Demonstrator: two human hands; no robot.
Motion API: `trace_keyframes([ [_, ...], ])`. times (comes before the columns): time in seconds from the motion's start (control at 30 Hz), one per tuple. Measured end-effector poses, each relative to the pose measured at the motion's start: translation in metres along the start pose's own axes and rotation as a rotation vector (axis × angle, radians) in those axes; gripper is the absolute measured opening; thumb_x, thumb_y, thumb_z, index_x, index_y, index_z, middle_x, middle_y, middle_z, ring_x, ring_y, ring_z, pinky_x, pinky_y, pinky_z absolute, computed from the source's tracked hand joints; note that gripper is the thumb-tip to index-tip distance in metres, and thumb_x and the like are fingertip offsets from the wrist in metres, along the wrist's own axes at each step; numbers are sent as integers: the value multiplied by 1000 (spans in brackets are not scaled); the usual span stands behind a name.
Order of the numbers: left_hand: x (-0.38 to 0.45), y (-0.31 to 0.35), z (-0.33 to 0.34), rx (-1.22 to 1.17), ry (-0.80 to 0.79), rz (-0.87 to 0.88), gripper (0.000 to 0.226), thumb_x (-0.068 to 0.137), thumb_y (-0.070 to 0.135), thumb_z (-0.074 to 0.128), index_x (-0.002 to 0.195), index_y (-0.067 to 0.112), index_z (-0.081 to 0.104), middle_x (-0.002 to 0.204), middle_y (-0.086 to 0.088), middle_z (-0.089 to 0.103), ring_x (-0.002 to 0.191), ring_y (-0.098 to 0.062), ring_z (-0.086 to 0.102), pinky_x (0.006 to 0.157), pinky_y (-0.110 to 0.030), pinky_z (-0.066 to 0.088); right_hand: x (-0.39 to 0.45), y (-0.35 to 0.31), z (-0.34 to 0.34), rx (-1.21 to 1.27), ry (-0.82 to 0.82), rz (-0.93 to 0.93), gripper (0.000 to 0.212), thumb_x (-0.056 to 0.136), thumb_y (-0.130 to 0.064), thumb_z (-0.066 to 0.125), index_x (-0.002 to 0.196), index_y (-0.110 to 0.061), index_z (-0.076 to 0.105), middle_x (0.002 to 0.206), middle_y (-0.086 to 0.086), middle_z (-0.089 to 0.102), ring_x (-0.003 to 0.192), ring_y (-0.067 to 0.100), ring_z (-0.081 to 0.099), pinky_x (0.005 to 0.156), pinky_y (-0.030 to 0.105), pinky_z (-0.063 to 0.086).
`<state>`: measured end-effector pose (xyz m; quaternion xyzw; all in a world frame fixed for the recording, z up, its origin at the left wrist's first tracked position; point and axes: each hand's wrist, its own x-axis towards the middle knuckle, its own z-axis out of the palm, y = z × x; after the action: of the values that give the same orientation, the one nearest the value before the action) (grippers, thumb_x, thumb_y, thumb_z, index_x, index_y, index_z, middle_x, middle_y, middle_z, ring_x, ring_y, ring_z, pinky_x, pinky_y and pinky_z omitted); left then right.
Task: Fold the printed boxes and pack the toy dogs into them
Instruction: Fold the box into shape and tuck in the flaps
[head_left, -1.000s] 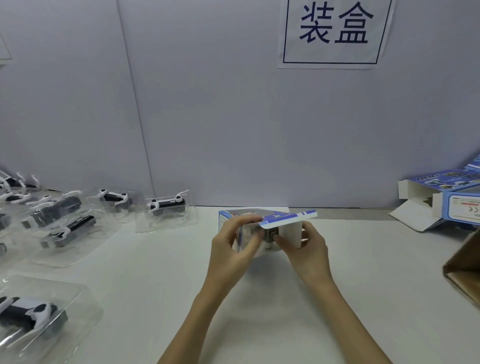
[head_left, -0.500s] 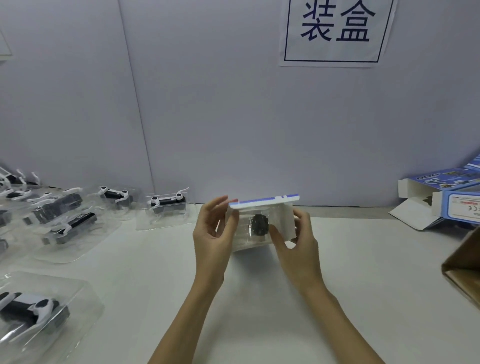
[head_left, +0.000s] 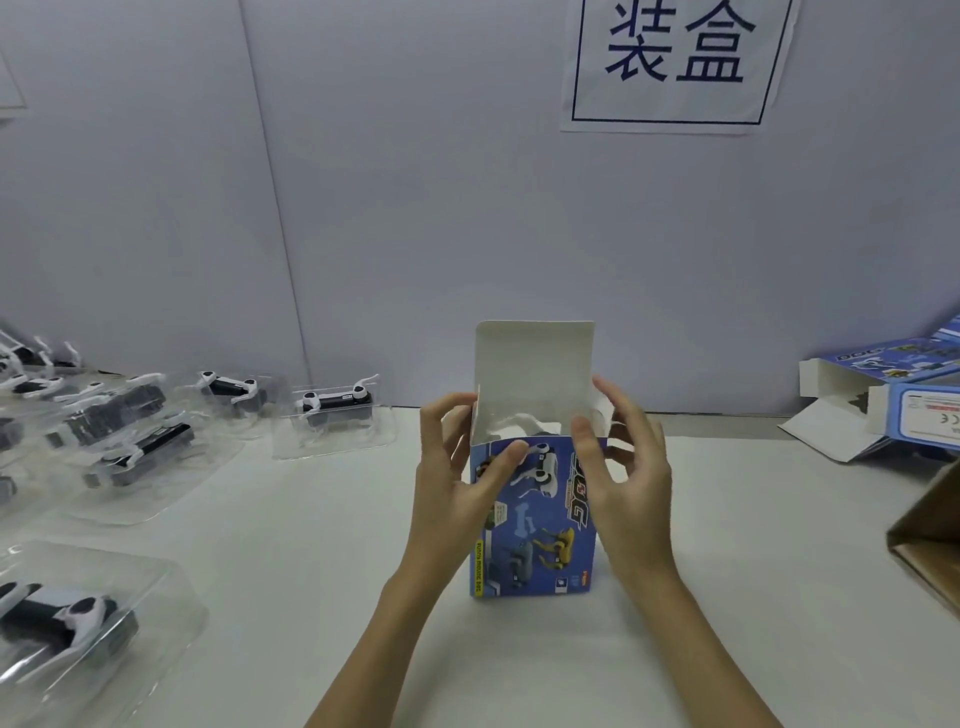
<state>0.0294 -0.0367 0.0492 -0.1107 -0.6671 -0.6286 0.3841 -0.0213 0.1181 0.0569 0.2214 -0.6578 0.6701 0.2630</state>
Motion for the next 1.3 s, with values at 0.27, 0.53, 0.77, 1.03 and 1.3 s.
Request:
trace_keyframes([
  [0.27, 0, -2, -1, 60, -12, -37, 42, 95, 36, 72, 130, 51, 55, 139, 30, 55, 139, -8, 51, 99, -49, 58, -4, -2, 4, 92, -131, 104, 40, 95, -52, 58, 132, -40, 65, 147, -7, 49, 140, 17, 49, 100, 55, 55],
  [0.53, 0, -5, -1, 137, -26, -15, 30, 90, 52, 67, 118, 43, 63, 130, 22, 56, 134, -14, 53, 98, -57, 56, 0, -1, 4, 129, -183, 128, 23, 97, -61, 45, 97, -60, 68, 146, -5, 57, 136, 25, 56, 100, 58, 53],
  [0.77, 4, -7, 2, 165, 0, 20, 22, 88, 57, 64, 99, 38, 63, 127, 27, 51, 137, 8, 42, 102, -37, 50, 4, 1, 4, 204, -156, 161, 19, 103, -31, 55, 92, -33, 70, 118, -12, 69, 126, 19, 64, 71, 28, 61],
  [1.03, 5, 1, 2, 56, 16, -59, 16, 90, 41, 73, 95, 27, 69, 137, 29, 48, 130, -3, 56, 82, -42, 64, 9, -5, 2, 415, -162, 275, 62, 97, -29, 70, 143, -61, 43, 129, -5, 63, 110, 30, 72, 78, 41, 63],
  [1.3, 3, 6, 1, -129, -2, -77, 55, 82, 36, 82, 121, 41, 43, 133, 4, 57, 121, -31, 66, 79, -46, 64, 3, 5, -3, 438, -174, 268, 34, 103, -43, 43, 119, -25, 68, 116, 10, 74, 99, 30, 75, 68, 31, 63],
])
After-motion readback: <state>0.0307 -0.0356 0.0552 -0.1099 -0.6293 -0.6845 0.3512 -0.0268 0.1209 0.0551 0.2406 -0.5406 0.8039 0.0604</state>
